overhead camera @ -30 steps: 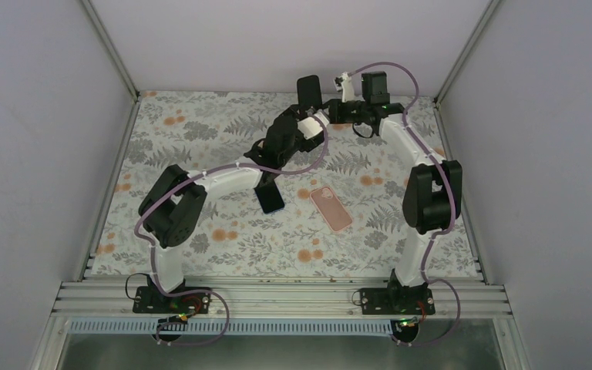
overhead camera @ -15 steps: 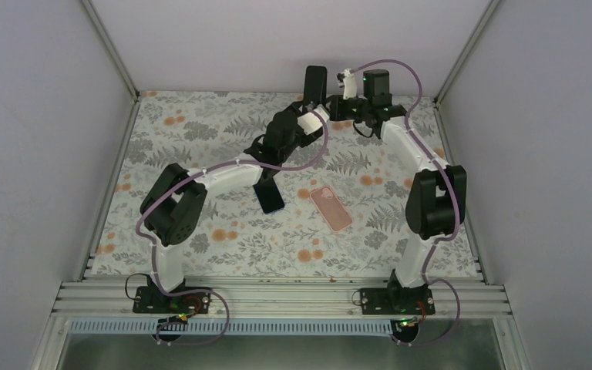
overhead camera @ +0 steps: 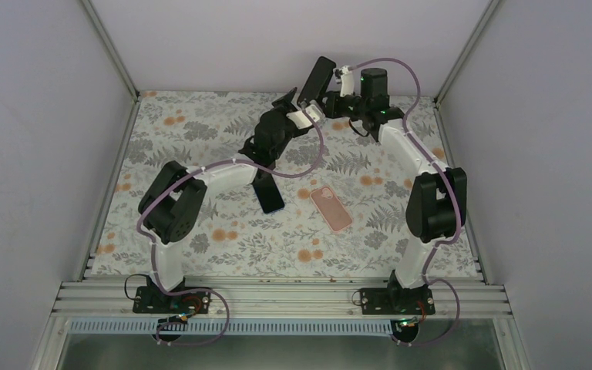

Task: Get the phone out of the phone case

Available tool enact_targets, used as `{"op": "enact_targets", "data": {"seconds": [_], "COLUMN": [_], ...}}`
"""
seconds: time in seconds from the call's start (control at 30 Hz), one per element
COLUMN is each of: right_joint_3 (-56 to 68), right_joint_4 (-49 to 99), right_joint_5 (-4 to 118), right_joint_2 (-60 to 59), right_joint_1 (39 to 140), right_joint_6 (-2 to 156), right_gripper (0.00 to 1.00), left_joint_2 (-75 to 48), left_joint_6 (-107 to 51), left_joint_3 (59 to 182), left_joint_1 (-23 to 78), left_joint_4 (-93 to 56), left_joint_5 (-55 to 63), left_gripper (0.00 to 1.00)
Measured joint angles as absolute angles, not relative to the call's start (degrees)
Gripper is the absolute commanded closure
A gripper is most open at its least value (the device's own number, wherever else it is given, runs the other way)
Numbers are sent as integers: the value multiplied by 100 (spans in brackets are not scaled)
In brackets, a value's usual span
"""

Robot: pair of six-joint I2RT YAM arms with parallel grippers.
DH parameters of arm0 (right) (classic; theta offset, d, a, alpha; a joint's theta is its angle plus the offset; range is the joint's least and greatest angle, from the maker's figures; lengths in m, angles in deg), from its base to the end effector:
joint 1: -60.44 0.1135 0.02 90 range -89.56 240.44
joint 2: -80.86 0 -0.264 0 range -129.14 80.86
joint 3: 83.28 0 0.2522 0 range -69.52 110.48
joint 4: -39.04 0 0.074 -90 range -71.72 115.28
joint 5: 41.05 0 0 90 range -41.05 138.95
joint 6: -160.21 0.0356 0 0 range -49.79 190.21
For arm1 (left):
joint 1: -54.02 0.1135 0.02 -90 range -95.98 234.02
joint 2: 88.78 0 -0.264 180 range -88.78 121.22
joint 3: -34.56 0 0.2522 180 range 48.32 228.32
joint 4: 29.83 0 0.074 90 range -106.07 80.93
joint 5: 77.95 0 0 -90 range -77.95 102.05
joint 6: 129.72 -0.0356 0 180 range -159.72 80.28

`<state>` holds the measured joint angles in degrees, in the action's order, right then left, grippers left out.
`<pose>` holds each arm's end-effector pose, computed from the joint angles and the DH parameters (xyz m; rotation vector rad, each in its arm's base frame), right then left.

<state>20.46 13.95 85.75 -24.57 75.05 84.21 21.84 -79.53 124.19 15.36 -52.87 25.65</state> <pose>0.4144 0.1301 0.3144 -0.4263 2.0274 0.9629 0.3621 -0.2789 0.2741 0.8200 1.3027 0.1980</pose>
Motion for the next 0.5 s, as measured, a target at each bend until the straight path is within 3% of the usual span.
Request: {"op": "enact_targets", "data": {"seconds": [0.1,0.2,0.5], "right_joint_3": [2057,2072,2074], "right_joint_4": [1465,1522,1712], "right_joint_5": [8594,8581,8175], "right_joint_2": [-2457,-2468,-2605], "right_joint_1": [7516,7512,7499], "right_joint_6": [8512,8582,8777], "right_gripper": [97,97,97], "left_joint_2": [2243,2372,3135], "left_joint_6": [-8150,-8312,-8543], "left_joint_3": [12404,12404,12985], "left_joint_1": [1556,1560,1560], "left_joint_4": [-5577,-5947,-6480], "left_joint_5": [2596,2607,2858], "left_gripper": [26,35,34]}}
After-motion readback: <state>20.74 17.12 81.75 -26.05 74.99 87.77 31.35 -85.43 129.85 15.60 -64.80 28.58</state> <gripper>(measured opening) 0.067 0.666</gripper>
